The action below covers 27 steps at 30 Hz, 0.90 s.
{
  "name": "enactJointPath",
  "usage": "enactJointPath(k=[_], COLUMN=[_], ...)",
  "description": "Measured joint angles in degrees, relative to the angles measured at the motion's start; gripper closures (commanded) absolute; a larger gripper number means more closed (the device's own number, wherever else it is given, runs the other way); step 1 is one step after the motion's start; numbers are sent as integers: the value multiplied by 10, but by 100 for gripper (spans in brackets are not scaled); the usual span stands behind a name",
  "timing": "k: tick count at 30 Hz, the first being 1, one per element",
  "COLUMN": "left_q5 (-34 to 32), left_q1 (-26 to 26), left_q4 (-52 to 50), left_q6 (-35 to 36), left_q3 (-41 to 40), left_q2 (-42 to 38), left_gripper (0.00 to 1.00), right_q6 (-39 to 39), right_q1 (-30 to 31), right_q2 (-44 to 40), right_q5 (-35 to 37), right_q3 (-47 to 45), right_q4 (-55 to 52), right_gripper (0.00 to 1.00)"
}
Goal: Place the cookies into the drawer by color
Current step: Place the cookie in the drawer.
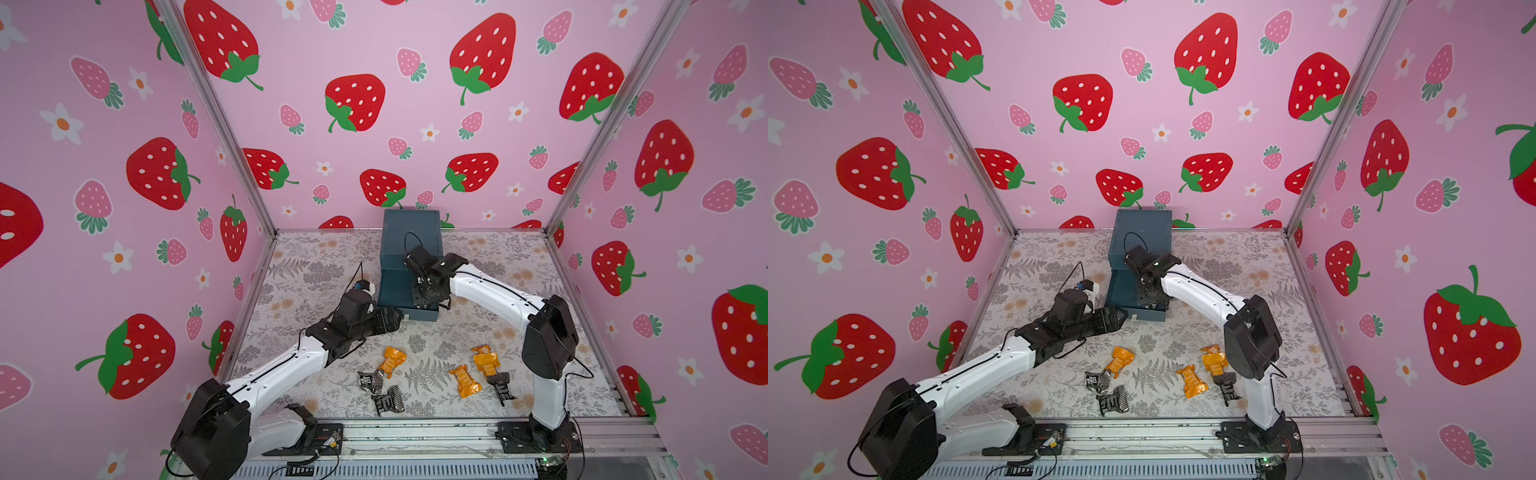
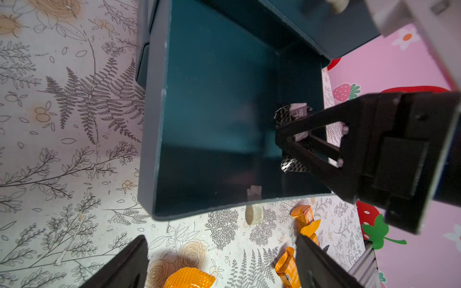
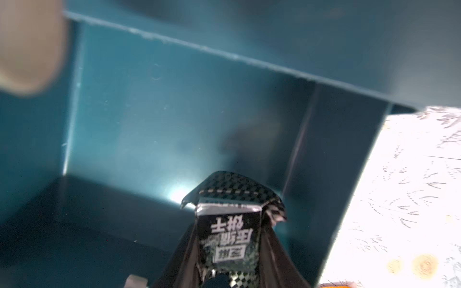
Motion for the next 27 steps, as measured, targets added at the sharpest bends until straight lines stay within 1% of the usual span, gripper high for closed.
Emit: enactJointPath(k=[2, 5, 8, 12, 14, 16, 19, 23, 27], left_q5=[-2, -7, -9, -13, -13, -13, -13, -23, -41], left_q1=[0, 0, -1, -3, -3, -3, -4, -5, -7], left_q4=[-2, -6, -9, -9, -12, -16, -24, -52, -95], left_q6=[0, 0, 0, 0, 0, 0, 0, 0, 3], left_q3=[0, 0, 0, 0, 0, 0, 0, 3, 17], left_q2=[-5, -16, -26, -29, -29, -29, -35, -59, -96], left_gripper=[5, 5, 4, 4, 4, 4, 4, 5, 6], right_q6=[0, 0, 0, 0, 0, 0, -1, -3, -8], right_q1=[0, -1, -2, -6, -7, -6, -6, -7, -7], right_q2=[2, 19, 35, 44, 44, 44, 43, 19, -48], right_q5=[10, 20, 27, 27, 26, 26, 25, 14, -3], right_q3=[1, 19, 27, 27, 29, 30, 31, 18, -5], right_q4=[-2, -15, -16, -19, -20, -21, -21, -15, 0], right_gripper=[66, 61, 59, 50, 49, 43, 40, 38, 37])
